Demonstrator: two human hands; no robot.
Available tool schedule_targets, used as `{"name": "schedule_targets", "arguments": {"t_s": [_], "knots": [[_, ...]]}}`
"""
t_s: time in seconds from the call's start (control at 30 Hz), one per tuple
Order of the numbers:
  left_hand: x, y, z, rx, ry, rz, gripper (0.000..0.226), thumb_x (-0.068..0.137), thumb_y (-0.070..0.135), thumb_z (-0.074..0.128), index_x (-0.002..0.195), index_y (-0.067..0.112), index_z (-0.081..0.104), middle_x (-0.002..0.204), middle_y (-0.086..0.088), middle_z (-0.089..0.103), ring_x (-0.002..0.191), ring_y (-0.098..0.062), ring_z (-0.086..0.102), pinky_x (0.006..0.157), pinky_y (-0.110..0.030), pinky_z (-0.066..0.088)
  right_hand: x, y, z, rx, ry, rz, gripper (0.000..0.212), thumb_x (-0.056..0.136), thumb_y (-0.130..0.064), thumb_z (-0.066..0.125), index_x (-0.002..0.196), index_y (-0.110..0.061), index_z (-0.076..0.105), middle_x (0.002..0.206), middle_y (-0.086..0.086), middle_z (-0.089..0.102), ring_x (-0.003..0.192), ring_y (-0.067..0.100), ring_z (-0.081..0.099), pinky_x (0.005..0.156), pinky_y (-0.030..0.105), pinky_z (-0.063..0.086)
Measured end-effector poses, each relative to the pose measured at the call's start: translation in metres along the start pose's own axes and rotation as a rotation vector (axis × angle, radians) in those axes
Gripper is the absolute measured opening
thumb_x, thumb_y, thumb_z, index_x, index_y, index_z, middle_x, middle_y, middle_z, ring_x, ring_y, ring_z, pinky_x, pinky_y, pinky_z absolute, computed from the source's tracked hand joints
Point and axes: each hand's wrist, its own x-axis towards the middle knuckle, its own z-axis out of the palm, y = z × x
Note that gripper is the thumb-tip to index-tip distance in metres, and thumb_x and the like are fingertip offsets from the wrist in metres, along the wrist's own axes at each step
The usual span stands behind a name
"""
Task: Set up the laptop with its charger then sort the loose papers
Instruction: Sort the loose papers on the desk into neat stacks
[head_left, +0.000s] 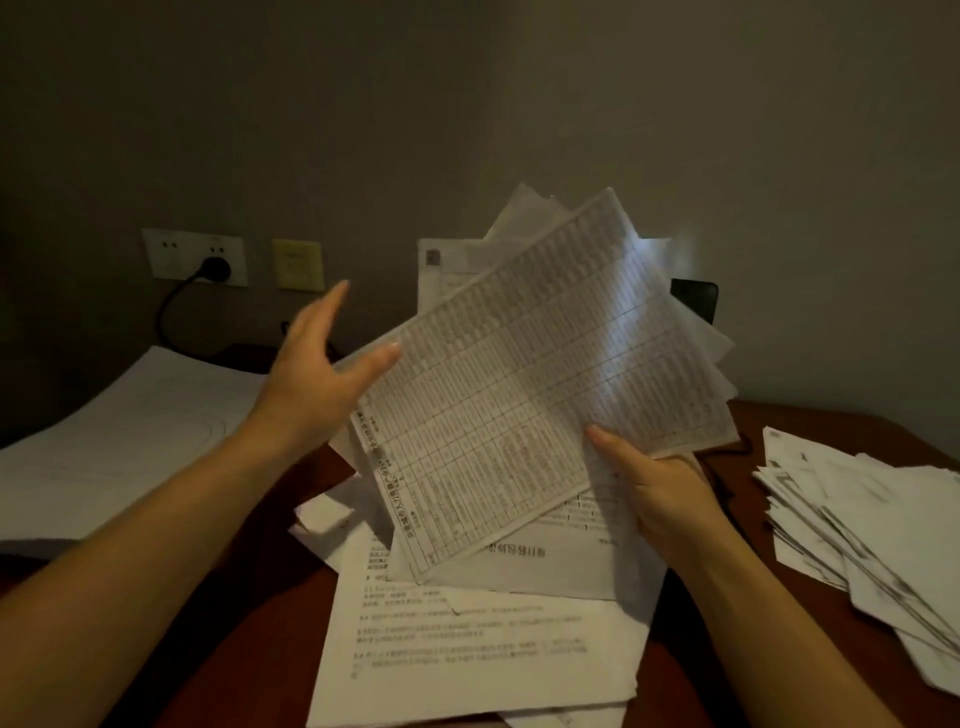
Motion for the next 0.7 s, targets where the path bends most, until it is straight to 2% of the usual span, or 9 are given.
{"name": "schedule_targets", "arguments": {"t_s": [0.07, 0.13, 0.17, 0.23, 0.33, 0.4, 0.47, 0.6, 0.7], "knots": [[0.014, 0.017, -0.006, 0.007, -0.233, -0.015, 0.075, 0.080, 0.054, 0.071, 0.147, 0.036, 0.045, 0.134, 0.015, 0.060, 0.121, -0.008, 0.058, 0.103, -0.044, 0.048, -0.002, -0.003, -0.001, -0.014, -0.040, -0.051, 0.035, 0.088, -0.017, 0.069, 0.122, -0.006, 0.067, 0.113, 0.007, 0.075, 0.104, 0.024, 0.072, 0.088, 0.037, 0.058], [0.021, 0.034, -0.010, 0.044, -0.443, -0.065, 0.050, 0.075, 0.053, 0.072, 0.120, 0.032, 0.069, 0.104, 0.014, 0.075, 0.092, -0.005, 0.072, 0.087, -0.039, 0.056, -0.004, -0.004, -0.002, -0.030, -0.047, -0.089, 0.037, 0.085, -0.018, 0.071, 0.121, -0.011, 0.067, 0.112, 0.003, 0.075, 0.104, 0.022, 0.072, 0.090, 0.040, 0.057], [0.023, 0.041, -0.011, 0.080, -0.512, -0.082, 0.038, 0.077, 0.050, 0.073, 0.108, 0.028, 0.074, 0.095, 0.012, 0.077, 0.084, -0.006, 0.074, 0.079, -0.035, 0.056, -0.004, -0.005, -0.002, -0.026, -0.045, -0.096, 0.038, 0.085, -0.019, 0.072, 0.122, -0.012, 0.067, 0.111, 0.002, 0.075, 0.104, 0.021, 0.072, 0.090, 0.041, 0.057], [0.024, 0.045, -0.008, 0.066, -0.568, -0.091, 0.026, 0.082, 0.042, 0.073, 0.099, 0.023, 0.076, 0.093, 0.008, 0.078, 0.083, -0.009, 0.075, 0.074, -0.030, 0.054, -0.006, -0.006, -0.003, -0.002, -0.037, -0.113, 0.041, 0.085, -0.019, 0.071, 0.124, -0.011, 0.065, 0.113, 0.003, 0.075, 0.105, 0.021, 0.072, 0.090, 0.040, 0.057], [0.015, 0.037, 0.006, -0.106, -0.503, -0.061, 0.022, 0.085, 0.031, 0.072, 0.102, 0.017, 0.076, 0.098, 0.005, 0.078, 0.090, -0.010, 0.075, 0.078, -0.029, 0.056, -0.004, -0.006, -0.005, 0.020, 0.003, -0.149, 0.036, 0.085, -0.021, 0.069, 0.118, -0.008, 0.067, 0.110, 0.008, 0.075, 0.103, 0.026, 0.073, 0.086, 0.042, 0.059], [0.005, 0.029, 0.016, -0.232, -0.408, -0.053, 0.018, 0.088, 0.024, 0.071, 0.101, 0.014, 0.075, 0.097, 0.003, 0.078, 0.090, -0.013, 0.075, 0.072, -0.026, 0.059, -0.003, -0.005, -0.004, 0.050, 0.016, -0.154, 0.037, 0.082, -0.025, 0.070, 0.115, -0.008, 0.067, 0.109, 0.009, 0.076, 0.099, 0.027, 0.074, 0.081, 0.042, 0.059], [-0.004, 0.022, 0.023, -0.381, -0.290, -0.085, 0.015, 0.089, 0.022, 0.070, 0.100, 0.012, 0.074, 0.096, -0.001, 0.078, 0.088, -0.017, 0.075, 0.067, -0.025, 0.060, -0.004, -0.007, -0.003, 0.042, 0.003, -0.160, 0.038, 0.078, -0.026, 0.072, 0.113, -0.010, 0.067, 0.105, 0.007, 0.077, 0.093, 0.025, 0.075, 0.074, 0.035, 0.061], [-0.021, 0.019, 0.035, -0.681, -0.126, -0.209, 0.023, 0.091, 0.023, 0.069, 0.107, 0.006, 0.070, 0.100, -0.011, 0.077, 0.092, -0.028, 0.075, 0.078, -0.043, 0.061, -0.010, -0.008, 0.001, -0.089, -0.091, -0.204, 0.022, 0.089, -0.014, 0.068, 0.110, -0.010, 0.068, 0.103, 0.004, 0.077, 0.093, 0.023, 0.075, 0.071, 0.033, 0.062], [-0.032, 0.016, 0.042, -0.743, -0.071, -0.221, 0.032, 0.086, 0.031, 0.070, 0.110, 0.010, 0.067, 0.103, -0.008, 0.077, 0.095, -0.026, 0.075, 0.082, -0.045, 0.059, -0.013, -0.003, 0.006, -0.106, -0.021, -0.260, 0.017, 0.095, -0.017, 0.062, 0.107, -0.007, 0.067, 0.098, 0.006, 0.077, 0.090, 0.024, 0.076, 0.072, 0.037, 0.063]]}}
